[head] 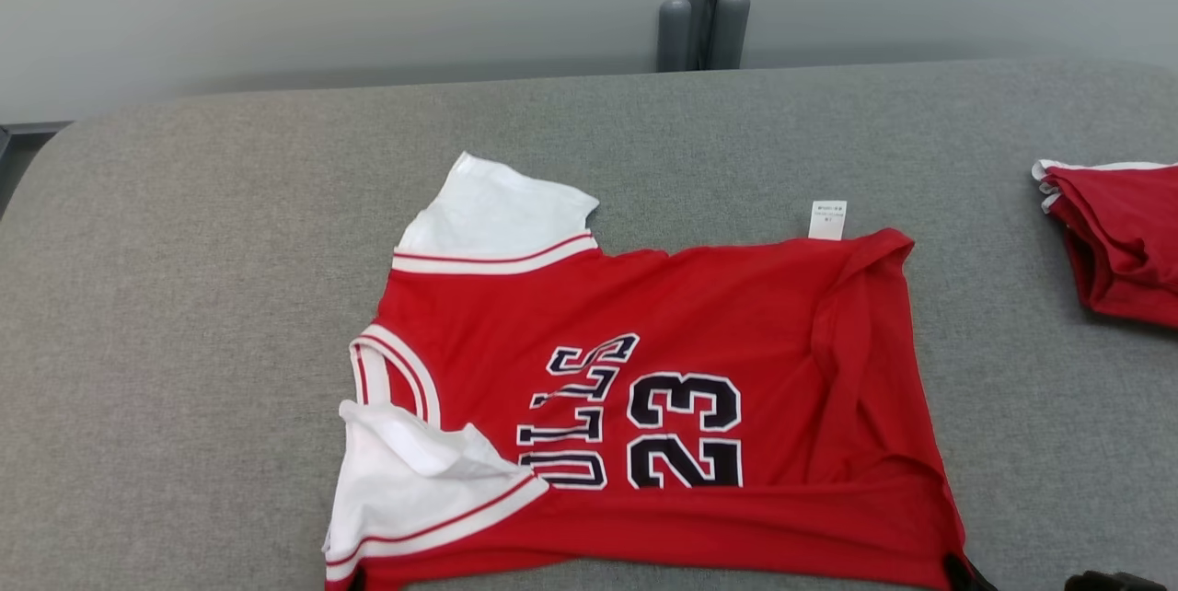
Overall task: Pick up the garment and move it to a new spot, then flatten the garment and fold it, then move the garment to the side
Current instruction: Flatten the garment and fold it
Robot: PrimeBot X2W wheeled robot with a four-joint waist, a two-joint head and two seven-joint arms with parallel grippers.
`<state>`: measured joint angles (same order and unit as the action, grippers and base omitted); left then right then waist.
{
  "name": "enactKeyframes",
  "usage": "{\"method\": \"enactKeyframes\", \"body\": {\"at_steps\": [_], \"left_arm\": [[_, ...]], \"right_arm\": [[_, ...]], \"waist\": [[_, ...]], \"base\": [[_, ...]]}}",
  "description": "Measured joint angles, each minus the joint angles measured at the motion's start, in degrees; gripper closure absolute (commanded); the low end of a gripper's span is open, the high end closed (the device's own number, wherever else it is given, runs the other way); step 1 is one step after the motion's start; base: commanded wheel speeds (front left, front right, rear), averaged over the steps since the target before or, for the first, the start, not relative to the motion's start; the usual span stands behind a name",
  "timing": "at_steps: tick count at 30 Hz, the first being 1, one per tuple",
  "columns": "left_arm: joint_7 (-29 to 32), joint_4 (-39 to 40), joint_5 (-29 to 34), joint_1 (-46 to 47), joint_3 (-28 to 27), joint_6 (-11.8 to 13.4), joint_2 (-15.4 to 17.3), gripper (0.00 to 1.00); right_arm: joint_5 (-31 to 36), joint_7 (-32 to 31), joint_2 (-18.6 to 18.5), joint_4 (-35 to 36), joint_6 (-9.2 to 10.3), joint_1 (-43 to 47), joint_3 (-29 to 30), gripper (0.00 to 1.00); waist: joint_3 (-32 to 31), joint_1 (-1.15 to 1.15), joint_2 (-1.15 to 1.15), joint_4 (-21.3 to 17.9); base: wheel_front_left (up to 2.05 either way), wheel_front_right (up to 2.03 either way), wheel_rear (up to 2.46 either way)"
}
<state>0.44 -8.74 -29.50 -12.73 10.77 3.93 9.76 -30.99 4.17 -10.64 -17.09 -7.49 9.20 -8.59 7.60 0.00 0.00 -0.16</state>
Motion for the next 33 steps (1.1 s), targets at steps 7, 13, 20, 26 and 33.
{"method": "enactKeyframes", "body": {"at_steps": [7, 13, 20, 26, 33], "left_arm": [[1.49, 3.55, -0.7, -5.21, 0.33, 1.51, -0.14, 1.0], [3.33, 4.22, -1.38, -5.56, 1.37, 1.59, -0.31, 0.0], [-1.71, 7.33, -0.07, -3.76, -0.91, 3.41, -0.13, 0.0], [-5.47, 10.68, 2.68, -1.91, -2.47, 5.32, 0.79, 0.0], [-6.24, 15.13, 7.73, 0.47, -2.64, 8.49, 2.8, 0.0]], "right_arm": [[-0.35, -2.92, -0.76, 2.24, -0.01, 3.82, 2.71, 1.0], [-0.96, -3.13, -0.33, 3.26, -0.01, 4.25, 2.63, 0.0], [5.24, 0.44, -0.14, 9.48, 0.0, 2.67, 4.34, 0.0], [11.28, 3.54, 2.48, 16.82, 0.0, 0.62, 8.5, 0.0], [15.22, 2.86, 4.5, 20.19, 0.0, -2.89, 9.6, 0.0]], "waist": [[-1.8, 0.0, 0.0, 0.54], [-1.97, 0.0, 0.0, 0.2], [-1.97, 0.0, 0.0, -1.39], [-2.67, 0.0, 0.0, -2.43], [-3.13, 0.0, 0.0, -2.52]], "base": [[0.0, 0.0, 0.0], [0.0, 0.0, 0.0], [0.0, 0.0, 0.0], [0.0, 0.0, 0.0], [0.0, 0.0, 0.0]]}}
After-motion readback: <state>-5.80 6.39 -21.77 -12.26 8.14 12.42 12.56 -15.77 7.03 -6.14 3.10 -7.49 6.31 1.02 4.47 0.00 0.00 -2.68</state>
